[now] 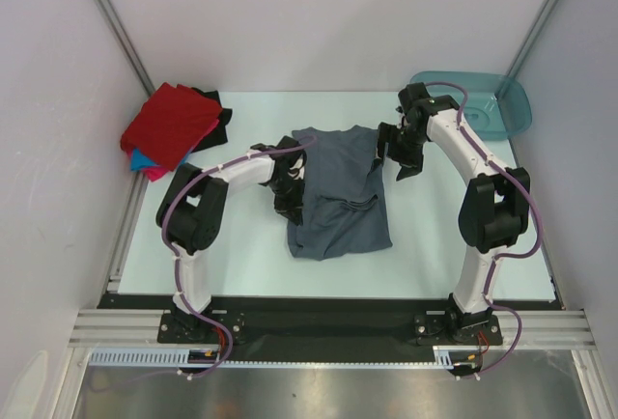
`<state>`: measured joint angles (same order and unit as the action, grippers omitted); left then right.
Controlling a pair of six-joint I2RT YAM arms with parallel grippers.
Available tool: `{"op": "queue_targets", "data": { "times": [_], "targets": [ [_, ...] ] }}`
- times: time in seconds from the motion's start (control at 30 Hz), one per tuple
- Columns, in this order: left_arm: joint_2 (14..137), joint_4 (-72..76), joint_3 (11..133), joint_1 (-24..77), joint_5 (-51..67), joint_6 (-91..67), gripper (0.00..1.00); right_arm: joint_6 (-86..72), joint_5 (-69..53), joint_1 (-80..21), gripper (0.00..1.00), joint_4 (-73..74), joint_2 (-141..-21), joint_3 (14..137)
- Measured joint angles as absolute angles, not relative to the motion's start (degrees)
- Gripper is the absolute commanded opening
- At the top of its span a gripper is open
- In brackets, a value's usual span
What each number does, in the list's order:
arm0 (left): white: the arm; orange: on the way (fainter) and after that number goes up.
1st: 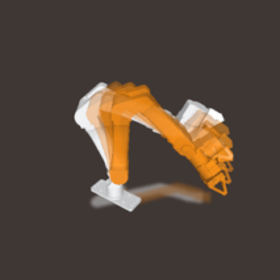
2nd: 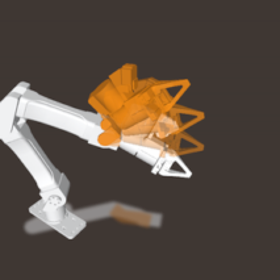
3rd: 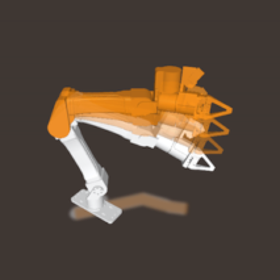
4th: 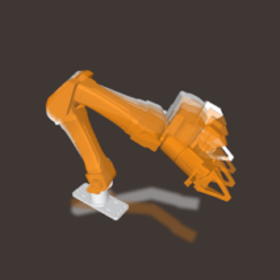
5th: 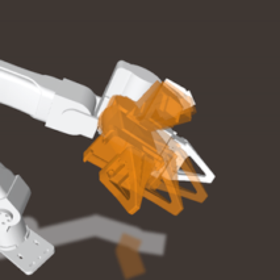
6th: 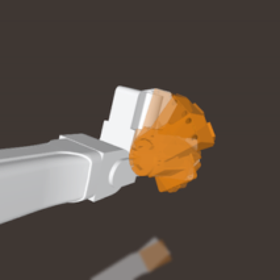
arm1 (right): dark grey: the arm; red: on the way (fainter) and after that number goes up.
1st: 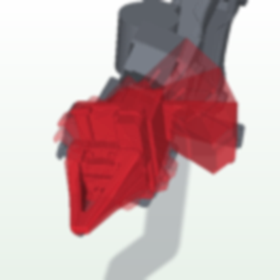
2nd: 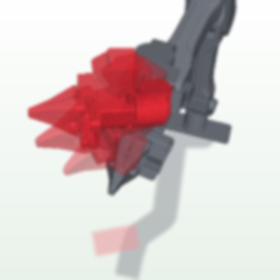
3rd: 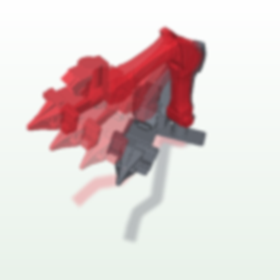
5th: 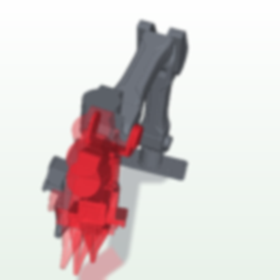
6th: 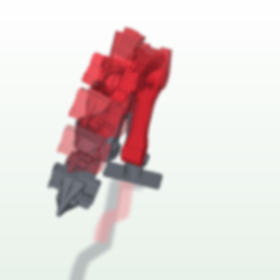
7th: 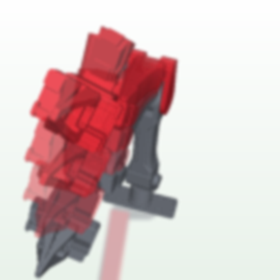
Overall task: Fold and stack the t-shirts
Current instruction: Fold the tshirt
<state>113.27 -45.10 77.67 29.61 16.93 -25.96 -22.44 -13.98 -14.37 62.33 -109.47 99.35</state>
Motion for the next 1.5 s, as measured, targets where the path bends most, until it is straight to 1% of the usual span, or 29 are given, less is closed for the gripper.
{"op": "queue_targets", "data": {
  "times": [0.03, 0.23, 0.57, 0.67, 0.9, 1.07, 1.1, 1.13, 1.17, 1.2, 1.23, 1.3, 1.33, 1.4, 1.5],
  "targets": [
    [113.27, -45.08, 77.67, 29.67, 17.1, -25.96, 0.0, -22.44, -14.0, -14.35, 0.78, 62.35, -109.47, 99.33],
    [113.27, -46.0, 79.02, 29.74, 17.78, -25.32, 0.0, -22.44, -13.98, -14.22, 0.78, 62.35, -109.47, 99.22],
    [113.03, -51.72, 92.07, 29.52, 17.08, -22.33, 0.0, -22.41, -14.0, -14.0, 0.78, 62.33, -109.47, 98.63],
    [112.81, -52.88, 94.11, 29.26, 16.58, -21.71, 0.0, -22.41, -14.0, -14.0, 0.78, 62.35, -109.47, 98.59],
    [112.81, -55.59, 94.96, 26.83, 13.69, -19.94, 0.0, -22.17, -14.02, -13.98, 0.77, 62.85, -109.97, 98.59],
    [113.16, -55.9, 94.96, 24.08, 12.05, -18.85, 0.0, -22.15, -15.57, -13.89, 0.77, 63.35, -113.08, 98.59],
    [113.32, -55.86, 94.96, 23.75, 11.97, -18.79, 0.02, -22.15, -16.05, -13.89, 0.75, 63.42, -114.06, 98.59],
    [113.67, -55.88, 94.96, 23.42, 11.84, -18.68, 0.24, -22.15, -16.69, -13.87, 0.75, 63.48, -115.15, 98.61],
    [114.21, -55.86, 94.96, 23.22, 11.77, -17.98, 0.31, -22.17, -17.43, -13.85, 0.74, 63.57, -116.25, 98.65],
    [114.8, -55.86, 95.07, 23.14, 11.68, -17.85, 0.52, -22.2, -18.0, -13.85, 0.75, 63.61, -117.3, 98.74],
    [115.57, -55.79, 95.2, 23.09, 11.64, -17.32, 0.63, -22.22, -18.65, -13.85, 0.75, 63.57, -118.24, 98.8],
    [116.99, -55.61, 95.39, 23.11, 11.7, -17.47, 0.73, -22.31, -19.77, -13.85, 0.74, 63.64, -119.96, 98.91],
    [117.43, -55.57, 95.42, 23.11, 11.7, -17.52, 0.75, -22.35, -20.16, -13.85, 0.74, 63.79, -120.62, 99.2],
    [117.73, -55.51, 95.42, 23.11, 11.77, -17.56, 0.77, -22.44, -20.8, -13.85, 0.74, 63.81, -121.49, 99.83],
    [117.73, -55.29, 95.94, 23.11, 11.9, -17.5, 0.78, -22.39, -21.41, -13.85, 0.74, 63.81, -121.71, 100.51]
  ]
}}
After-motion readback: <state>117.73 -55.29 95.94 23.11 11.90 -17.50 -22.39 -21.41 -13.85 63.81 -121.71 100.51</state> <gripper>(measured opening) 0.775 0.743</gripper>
